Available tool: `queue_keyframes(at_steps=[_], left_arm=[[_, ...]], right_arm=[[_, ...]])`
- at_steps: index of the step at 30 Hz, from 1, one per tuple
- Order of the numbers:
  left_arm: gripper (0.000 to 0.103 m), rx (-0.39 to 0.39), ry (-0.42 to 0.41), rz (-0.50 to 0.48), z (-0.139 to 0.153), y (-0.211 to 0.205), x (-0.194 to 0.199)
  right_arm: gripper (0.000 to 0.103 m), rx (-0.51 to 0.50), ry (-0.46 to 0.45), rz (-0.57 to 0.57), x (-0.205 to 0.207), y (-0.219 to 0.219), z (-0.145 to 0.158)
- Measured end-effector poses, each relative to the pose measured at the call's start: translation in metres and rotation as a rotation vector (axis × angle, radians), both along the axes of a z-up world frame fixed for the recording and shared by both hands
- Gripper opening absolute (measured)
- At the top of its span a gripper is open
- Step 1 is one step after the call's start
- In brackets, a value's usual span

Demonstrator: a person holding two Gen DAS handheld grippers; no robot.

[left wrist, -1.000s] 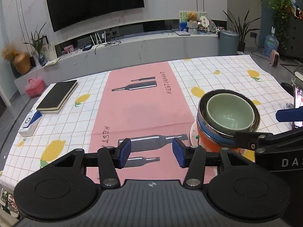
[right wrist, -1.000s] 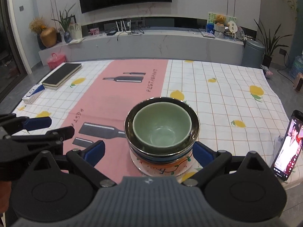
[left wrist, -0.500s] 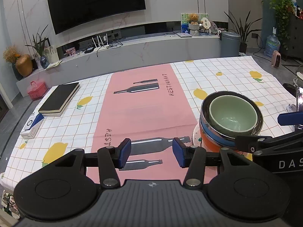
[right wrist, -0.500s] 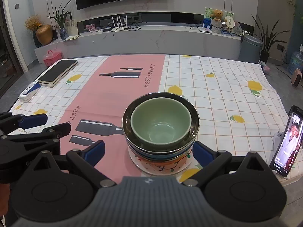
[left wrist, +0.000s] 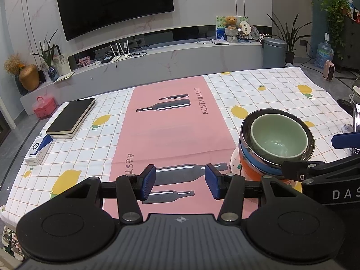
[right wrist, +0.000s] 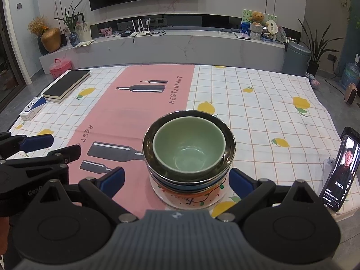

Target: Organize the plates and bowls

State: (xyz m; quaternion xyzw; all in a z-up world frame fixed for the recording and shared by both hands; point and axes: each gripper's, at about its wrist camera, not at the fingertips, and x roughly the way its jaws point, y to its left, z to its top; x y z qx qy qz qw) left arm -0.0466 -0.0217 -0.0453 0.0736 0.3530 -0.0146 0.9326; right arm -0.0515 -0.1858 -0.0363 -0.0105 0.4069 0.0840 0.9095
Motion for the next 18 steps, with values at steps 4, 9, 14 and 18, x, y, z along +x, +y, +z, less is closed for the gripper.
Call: queue_keyframes(at_steps=[4, 9, 14, 18], left_arm=[[0.058, -0.004, -0.003, -0.003, 0.0000, 0.0002, 0.0002], [0.058, -0.005, -0.001, -0.004, 0.0000, 0.0005, 0.0003], [0.058, -0.005, -0.001, -0.003, 0.0000, 0.0006, 0.0004], [0.058, -0.004, -0.002, -0.003, 0.0000, -0.0003, 0.0001]], right_arm=[[0.097, 0.001, -0.001, 0.000, 0.0003, 0.0007, 0.0000], [0.097, -0.002, 0.001, 0.000, -0.0002, 0.0017, 0.0005], [0.097, -0.005, -0.002, 0.009, -0.0002, 0.0030, 0.0008], [0.097, -0.005, -0.004, 0.013, 0.0007, 0.0035, 0.0009]])
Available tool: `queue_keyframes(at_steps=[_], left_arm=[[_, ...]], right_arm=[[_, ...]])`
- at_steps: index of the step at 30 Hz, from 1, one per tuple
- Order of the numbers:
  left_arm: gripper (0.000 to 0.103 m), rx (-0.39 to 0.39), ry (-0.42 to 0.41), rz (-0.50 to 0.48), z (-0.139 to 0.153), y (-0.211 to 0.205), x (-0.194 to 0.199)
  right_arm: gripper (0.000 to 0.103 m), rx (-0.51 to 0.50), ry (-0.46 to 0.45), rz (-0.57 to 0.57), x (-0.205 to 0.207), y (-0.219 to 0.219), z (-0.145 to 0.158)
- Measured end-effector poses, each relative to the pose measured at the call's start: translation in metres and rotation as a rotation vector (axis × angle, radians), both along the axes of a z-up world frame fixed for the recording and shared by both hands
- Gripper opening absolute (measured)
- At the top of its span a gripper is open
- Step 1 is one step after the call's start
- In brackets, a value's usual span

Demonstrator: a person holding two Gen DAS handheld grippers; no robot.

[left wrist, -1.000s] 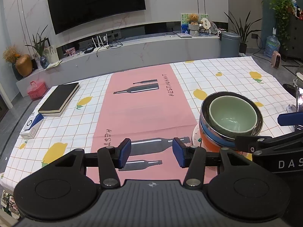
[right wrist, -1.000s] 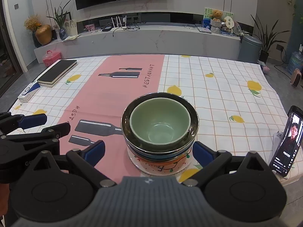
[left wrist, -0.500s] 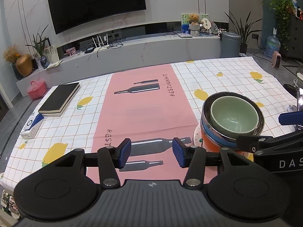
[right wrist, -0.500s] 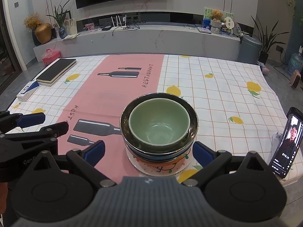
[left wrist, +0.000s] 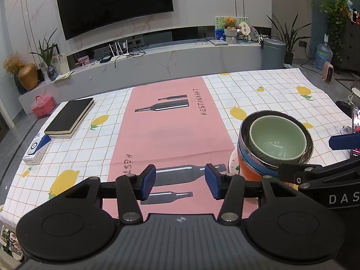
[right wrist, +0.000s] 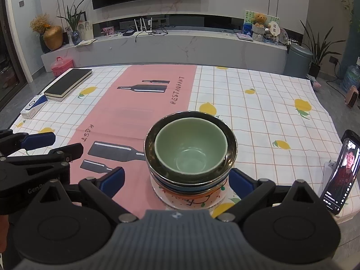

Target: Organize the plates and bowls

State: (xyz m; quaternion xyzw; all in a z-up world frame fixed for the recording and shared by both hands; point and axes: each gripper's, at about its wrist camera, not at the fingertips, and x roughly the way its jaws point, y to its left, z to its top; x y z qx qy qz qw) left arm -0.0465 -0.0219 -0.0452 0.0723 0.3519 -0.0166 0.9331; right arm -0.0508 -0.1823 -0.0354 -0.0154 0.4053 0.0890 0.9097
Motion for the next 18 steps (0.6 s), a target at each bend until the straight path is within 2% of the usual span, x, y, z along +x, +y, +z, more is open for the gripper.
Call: queue_keyframes(at_steps=[18], left_arm=[[0.058, -0.020, 0.005, 0.009, -0.0021, 0.0006, -0.0003]], right_arm=[[0.097, 0.003, 0.007, 0.000, 0.0017, -0.0008, -0.0026]])
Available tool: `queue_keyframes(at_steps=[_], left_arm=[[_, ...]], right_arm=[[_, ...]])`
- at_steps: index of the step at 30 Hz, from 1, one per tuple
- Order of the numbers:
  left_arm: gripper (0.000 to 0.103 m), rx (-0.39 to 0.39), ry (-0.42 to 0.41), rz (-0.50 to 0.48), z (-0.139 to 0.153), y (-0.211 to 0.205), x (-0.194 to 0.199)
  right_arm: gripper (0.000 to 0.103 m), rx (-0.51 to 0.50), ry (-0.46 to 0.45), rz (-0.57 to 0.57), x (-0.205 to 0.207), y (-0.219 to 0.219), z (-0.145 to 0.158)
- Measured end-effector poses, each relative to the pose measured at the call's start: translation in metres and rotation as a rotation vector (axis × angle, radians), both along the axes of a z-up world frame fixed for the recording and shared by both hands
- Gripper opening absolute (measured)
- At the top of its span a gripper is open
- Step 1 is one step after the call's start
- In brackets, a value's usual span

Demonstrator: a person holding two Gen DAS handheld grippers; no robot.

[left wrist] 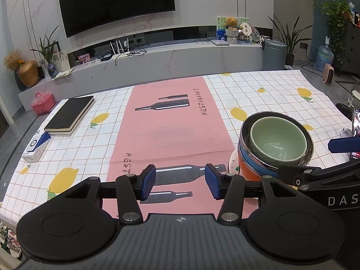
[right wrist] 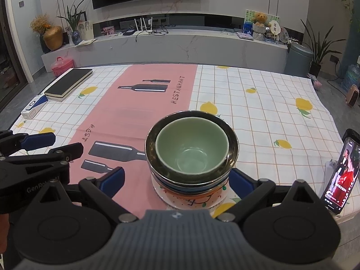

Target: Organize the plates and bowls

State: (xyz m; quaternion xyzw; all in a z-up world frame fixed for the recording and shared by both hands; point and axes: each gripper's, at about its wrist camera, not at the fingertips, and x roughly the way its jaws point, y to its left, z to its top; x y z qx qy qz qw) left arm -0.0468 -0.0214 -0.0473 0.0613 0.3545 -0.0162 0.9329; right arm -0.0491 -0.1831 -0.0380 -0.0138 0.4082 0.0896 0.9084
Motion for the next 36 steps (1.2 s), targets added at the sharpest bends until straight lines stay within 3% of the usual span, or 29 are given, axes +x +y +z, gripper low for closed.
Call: queue_keyframes(at_steps=[36], left_arm=[[0.058, -0.017, -0.001, 0.018, 0.0009, 0.0049, -0.0002]], right_arm=[[0.097, 0.002, 0.006, 0.007, 0.0007, 0.0023, -0.0035]])
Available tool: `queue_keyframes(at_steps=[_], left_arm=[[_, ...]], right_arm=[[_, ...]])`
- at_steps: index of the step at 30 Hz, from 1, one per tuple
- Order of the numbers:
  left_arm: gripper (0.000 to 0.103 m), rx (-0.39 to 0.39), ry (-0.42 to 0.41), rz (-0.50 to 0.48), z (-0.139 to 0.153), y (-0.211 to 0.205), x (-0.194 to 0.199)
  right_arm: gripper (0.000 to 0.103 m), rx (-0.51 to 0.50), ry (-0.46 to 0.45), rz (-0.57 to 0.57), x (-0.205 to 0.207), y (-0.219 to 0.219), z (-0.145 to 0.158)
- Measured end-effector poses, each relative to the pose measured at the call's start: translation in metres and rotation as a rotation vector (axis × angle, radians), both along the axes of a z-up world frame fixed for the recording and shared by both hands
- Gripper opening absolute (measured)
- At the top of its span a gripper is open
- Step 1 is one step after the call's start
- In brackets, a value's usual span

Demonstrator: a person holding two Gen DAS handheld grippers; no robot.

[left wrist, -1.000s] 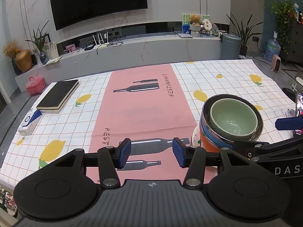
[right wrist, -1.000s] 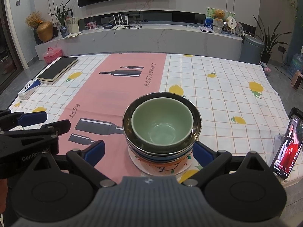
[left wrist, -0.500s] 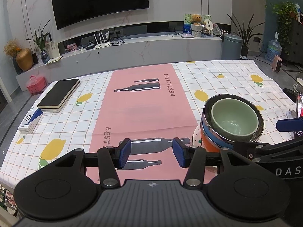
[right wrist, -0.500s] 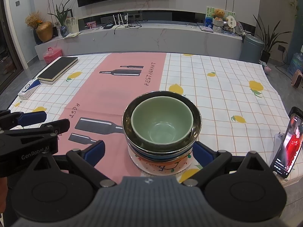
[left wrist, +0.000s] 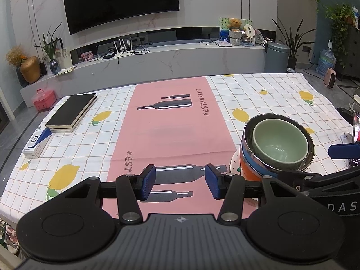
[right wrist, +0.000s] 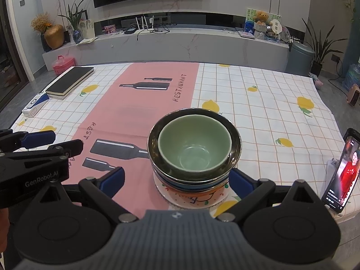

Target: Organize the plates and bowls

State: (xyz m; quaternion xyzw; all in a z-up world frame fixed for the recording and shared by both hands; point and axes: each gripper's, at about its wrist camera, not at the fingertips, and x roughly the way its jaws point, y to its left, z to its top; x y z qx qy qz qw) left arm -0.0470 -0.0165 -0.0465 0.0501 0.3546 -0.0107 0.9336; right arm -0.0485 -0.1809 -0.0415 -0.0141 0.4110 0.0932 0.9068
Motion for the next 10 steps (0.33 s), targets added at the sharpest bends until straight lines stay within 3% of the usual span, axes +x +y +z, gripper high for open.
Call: queue_keyframes(at_steps=[10], left_arm=[[0.058, -0.004, -0.013, -0.001, 0.0033, 0.0002, -0.0009]], right_arm=[[0.097, 0.004, 0.002, 0.001, -0.0005, 0.0011, -0.0018]])
